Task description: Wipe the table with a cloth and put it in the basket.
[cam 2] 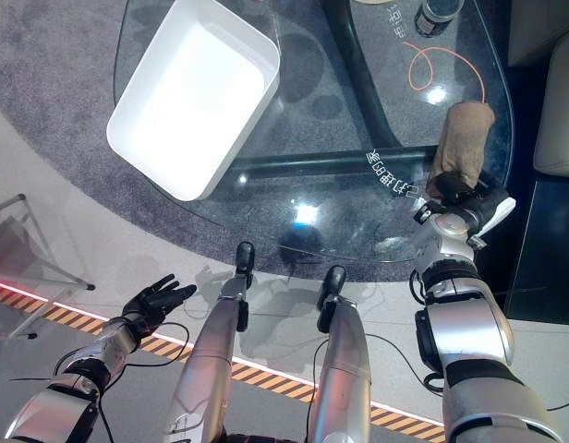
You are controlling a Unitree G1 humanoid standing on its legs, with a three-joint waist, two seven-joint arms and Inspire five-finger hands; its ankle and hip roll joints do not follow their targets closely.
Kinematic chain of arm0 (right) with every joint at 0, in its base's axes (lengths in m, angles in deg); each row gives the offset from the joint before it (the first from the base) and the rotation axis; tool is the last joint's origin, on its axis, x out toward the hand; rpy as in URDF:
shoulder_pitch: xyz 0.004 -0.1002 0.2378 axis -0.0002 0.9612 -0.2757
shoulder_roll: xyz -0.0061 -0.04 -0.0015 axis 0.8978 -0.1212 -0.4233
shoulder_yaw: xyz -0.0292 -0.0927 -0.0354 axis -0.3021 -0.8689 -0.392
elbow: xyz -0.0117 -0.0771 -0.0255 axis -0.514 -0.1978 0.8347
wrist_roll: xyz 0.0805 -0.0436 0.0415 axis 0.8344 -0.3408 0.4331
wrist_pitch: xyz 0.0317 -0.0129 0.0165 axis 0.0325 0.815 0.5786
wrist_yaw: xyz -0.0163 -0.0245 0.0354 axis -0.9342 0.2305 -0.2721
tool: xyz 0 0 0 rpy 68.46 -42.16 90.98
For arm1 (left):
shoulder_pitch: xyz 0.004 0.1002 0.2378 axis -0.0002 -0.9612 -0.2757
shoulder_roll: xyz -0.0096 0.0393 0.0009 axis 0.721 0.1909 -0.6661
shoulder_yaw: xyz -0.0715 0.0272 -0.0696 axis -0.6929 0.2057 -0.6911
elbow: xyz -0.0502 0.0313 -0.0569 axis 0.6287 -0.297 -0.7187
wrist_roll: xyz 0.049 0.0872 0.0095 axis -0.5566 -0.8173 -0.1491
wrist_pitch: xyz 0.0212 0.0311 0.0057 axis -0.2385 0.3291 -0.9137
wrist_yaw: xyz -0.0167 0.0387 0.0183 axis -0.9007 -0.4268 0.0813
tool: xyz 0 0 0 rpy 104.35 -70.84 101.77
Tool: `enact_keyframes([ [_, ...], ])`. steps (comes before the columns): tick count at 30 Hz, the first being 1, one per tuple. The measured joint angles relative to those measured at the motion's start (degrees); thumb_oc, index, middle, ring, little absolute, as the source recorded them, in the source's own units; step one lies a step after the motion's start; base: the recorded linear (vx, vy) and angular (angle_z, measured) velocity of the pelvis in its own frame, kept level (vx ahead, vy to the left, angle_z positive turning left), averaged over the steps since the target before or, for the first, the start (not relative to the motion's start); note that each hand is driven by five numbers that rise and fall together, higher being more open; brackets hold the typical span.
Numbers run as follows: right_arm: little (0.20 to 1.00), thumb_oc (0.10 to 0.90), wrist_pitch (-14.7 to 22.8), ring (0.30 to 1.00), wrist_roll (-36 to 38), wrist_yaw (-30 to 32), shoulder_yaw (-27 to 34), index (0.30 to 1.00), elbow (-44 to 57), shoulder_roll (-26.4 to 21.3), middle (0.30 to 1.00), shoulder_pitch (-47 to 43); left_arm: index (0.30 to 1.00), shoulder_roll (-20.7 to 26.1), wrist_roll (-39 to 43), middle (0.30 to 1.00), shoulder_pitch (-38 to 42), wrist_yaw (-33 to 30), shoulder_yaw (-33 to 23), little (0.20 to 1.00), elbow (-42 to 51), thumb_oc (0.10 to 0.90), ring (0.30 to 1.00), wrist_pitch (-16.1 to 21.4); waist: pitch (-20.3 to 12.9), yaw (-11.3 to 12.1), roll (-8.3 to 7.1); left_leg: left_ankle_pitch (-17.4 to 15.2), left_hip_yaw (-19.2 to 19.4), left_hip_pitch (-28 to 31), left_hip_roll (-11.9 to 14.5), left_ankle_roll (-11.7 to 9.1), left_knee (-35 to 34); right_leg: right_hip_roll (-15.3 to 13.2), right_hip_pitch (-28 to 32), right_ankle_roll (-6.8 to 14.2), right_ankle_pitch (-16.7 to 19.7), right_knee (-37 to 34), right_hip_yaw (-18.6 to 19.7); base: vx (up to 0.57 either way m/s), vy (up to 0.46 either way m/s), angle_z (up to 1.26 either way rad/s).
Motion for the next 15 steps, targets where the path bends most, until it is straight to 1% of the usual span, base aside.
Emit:
enact_keyframes([
  [5,0.2,0.1,1.01,0.3,-0.37,0.16,0.03,0.3,-0.27,0.0,0.3,0.26,0.9,0.0,0.01,0.9,0.02,0.01,0.0,0.9,-0.34,0.8,0.9,0.02,0.0,-0.05,-0.01,0.0,0.0,0.0,0.0,0.01,0.0,0.06,0.05,0.1,0.17,-0.18,-0.04,0.0,0.0,0.0],
  [8,0.2,0.1,1.24,0.3,-5.79,0.29,-0.34,0.3,0.34,-0.01,0.3,0.9,0.9,0.0,0.03,0.9,0.02,-0.08,0.01,0.9,-0.32,0.8,0.9,-0.03,0.01,-0.3,-0.01,0.0,0.01,0.01,0.0,0.03,-0.02,0.1,0.02,0.09,0.3,-0.27,0.0,0.0,0.0,0.0],
  [10,0.2,0.1,1.22,0.3,-8.09,0.29,-0.89,0.3,0.89,0.0,0.3,1.03,0.9,0.01,0.03,0.9,0.01,-0.09,0.01,0.9,-0.32,0.8,0.9,-0.03,0.01,-0.47,-0.01,0.0,0.01,0.01,0.0,0.04,-0.08,0.12,0.03,0.09,0.36,-0.39,0.0,0.0,0.0,0.0],
  [12,0.2,0.1,1.21,0.3,-13.6,0.22,-3.79,0.3,2.8,-0.02,0.3,1.06,0.9,0.01,0.04,0.9,0.02,-0.09,0.01,0.9,-0.35,0.8,0.9,-0.08,0.01,-1.35,-0.01,0.06,0.06,0.01,0.11,0.09,-0.3,0.37,0.04,0.13,0.73,-0.96,0.13,-0.01,0.007,-0.06],
  [15,0.2,0.1,0.91,0.3,-17.02,0.05,-5.84,0.3,4.44,-0.15,0.3,1.18,0.9,0.01,0.05,0.9,0.03,-0.09,0.01,0.9,0.3,0.8,0.9,-0.03,0.01,-1.56,-0.01,0.22,0.11,0.02,0.2,0.22,-0.78,0.47,-0.09,0.1,0.82,-1.18,0.14,0.0,0.003,-0.02],
])
